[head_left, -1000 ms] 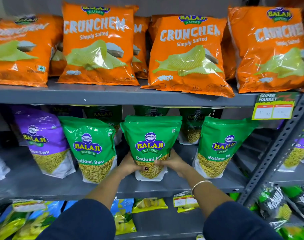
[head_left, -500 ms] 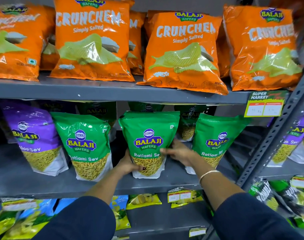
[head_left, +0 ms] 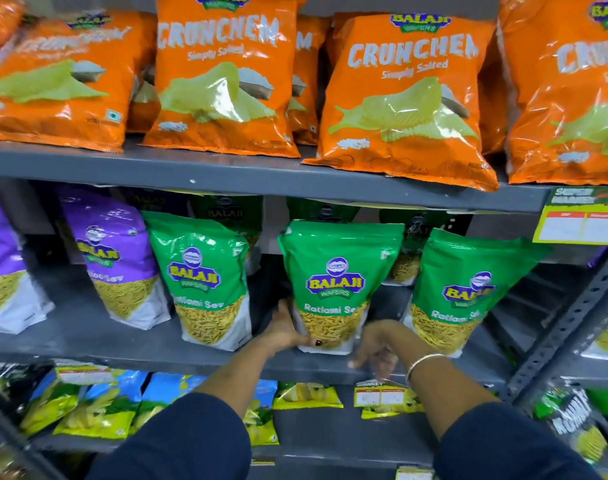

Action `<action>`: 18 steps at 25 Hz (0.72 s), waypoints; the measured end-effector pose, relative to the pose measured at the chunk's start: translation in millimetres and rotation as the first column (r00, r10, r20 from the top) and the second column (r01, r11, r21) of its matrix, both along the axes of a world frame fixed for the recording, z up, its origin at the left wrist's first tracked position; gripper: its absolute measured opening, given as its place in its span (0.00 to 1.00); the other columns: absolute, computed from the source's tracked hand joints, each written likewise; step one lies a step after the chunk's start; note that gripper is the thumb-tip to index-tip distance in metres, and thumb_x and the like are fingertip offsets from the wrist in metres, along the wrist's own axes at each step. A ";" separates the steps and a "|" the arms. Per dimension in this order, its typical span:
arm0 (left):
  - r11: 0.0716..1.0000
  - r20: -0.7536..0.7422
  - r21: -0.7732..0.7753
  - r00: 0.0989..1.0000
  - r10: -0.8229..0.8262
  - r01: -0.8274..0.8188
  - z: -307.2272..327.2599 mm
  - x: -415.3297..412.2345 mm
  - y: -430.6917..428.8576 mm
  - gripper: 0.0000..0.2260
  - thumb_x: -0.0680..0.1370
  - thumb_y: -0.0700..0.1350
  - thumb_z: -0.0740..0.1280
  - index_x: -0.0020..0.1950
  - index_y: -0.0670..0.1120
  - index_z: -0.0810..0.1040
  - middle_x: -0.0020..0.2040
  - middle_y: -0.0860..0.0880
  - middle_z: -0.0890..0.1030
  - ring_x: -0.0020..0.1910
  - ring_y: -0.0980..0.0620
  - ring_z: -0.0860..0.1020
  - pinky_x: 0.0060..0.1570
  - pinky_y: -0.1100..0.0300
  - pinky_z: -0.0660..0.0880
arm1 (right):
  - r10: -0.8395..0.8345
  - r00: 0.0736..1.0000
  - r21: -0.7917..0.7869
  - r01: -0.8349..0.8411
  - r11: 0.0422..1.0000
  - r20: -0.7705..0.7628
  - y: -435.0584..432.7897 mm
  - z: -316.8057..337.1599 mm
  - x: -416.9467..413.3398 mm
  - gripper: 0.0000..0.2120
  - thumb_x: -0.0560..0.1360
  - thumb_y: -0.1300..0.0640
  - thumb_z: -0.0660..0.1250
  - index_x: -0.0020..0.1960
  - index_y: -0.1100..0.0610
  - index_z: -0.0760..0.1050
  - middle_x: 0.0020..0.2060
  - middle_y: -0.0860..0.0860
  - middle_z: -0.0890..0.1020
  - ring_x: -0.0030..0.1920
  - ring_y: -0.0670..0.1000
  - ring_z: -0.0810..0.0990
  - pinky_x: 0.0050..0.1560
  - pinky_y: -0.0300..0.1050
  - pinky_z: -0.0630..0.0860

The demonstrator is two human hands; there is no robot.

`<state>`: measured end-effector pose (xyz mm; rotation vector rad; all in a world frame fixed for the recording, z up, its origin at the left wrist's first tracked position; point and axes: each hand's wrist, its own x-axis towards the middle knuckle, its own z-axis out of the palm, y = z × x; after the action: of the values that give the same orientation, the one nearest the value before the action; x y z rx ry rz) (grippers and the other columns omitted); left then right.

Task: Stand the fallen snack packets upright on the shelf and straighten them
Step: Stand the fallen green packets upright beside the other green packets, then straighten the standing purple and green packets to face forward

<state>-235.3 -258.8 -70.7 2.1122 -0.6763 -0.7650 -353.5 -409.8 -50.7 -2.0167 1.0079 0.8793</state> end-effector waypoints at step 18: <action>0.977 0.082 -0.210 0.995 0.062 -0.043 -7.0 159.3 152.9 0.37 0.64 0.38 0.77 0.69 0.39 0.65 0.66 0.42 0.75 0.66 0.46 0.72 0.65 0.55 0.69 | -0.276 0.612 0.187 0.206 0.960 0.741 152.4 -36.2 153.9 0.38 0.59 0.60 0.79 0.63 0.60 0.63 0.58 0.54 0.75 0.60 0.51 0.72 0.58 0.44 0.73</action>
<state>-76.0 -106.0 -77.7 1.9721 -0.7130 -0.5492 -199.6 -257.3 -86.9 -1.8277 0.6883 -0.1263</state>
